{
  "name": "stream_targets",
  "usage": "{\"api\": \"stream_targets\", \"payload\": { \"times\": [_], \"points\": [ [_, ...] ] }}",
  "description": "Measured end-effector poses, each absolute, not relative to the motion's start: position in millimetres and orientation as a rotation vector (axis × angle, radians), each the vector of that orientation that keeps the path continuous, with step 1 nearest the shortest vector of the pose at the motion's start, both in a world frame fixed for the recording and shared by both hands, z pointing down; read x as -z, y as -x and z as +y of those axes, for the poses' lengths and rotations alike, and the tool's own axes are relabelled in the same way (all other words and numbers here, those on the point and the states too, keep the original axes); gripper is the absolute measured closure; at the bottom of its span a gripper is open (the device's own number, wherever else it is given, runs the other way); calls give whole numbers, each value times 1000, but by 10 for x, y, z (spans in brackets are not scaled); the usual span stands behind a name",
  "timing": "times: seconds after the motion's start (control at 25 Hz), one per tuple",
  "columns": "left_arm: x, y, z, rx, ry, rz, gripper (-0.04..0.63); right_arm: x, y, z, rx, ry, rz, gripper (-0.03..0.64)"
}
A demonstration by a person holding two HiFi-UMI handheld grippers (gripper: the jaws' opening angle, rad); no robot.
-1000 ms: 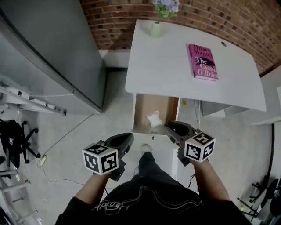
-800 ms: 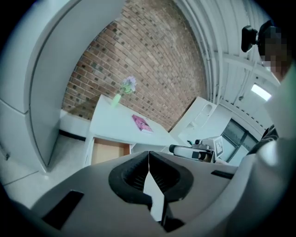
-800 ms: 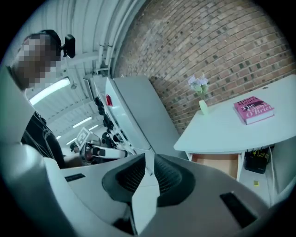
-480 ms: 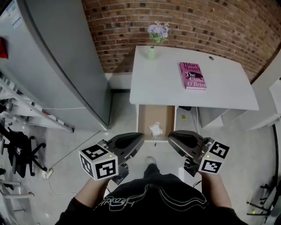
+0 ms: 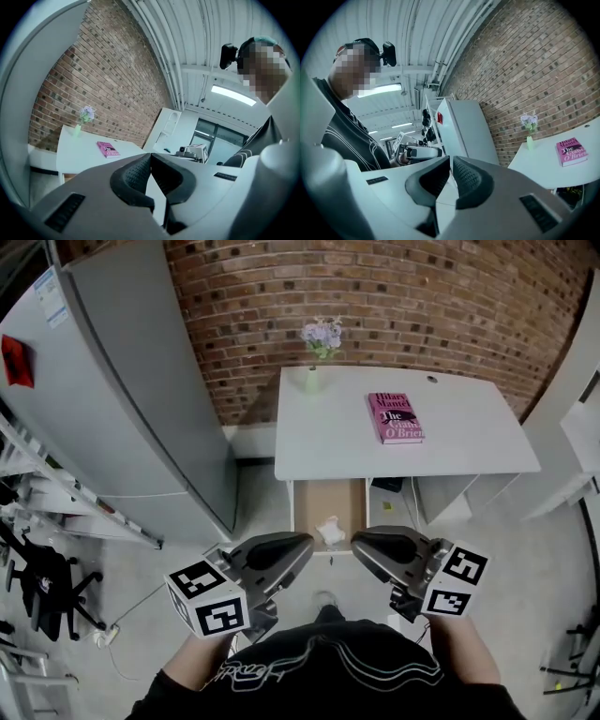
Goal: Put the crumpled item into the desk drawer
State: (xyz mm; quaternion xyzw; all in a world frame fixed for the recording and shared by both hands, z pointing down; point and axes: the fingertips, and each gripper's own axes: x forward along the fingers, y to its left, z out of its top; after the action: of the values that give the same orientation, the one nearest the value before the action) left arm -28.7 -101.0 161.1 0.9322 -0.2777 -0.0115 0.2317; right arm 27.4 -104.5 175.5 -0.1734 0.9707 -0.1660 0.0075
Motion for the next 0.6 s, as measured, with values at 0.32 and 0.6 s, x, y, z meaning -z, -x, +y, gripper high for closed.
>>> {"api": "stream_targets", "payload": {
  "times": [0.32, 0.6],
  "points": [
    [-1552, 277, -871, 22, -2613, -785, 574, -1793, -224, -878, 532, 518, 3027, 563],
    [-1642, 371, -770, 15, -2596, -798, 574, -1819, -187, -797, 529, 540, 3025, 563]
  ]
}}
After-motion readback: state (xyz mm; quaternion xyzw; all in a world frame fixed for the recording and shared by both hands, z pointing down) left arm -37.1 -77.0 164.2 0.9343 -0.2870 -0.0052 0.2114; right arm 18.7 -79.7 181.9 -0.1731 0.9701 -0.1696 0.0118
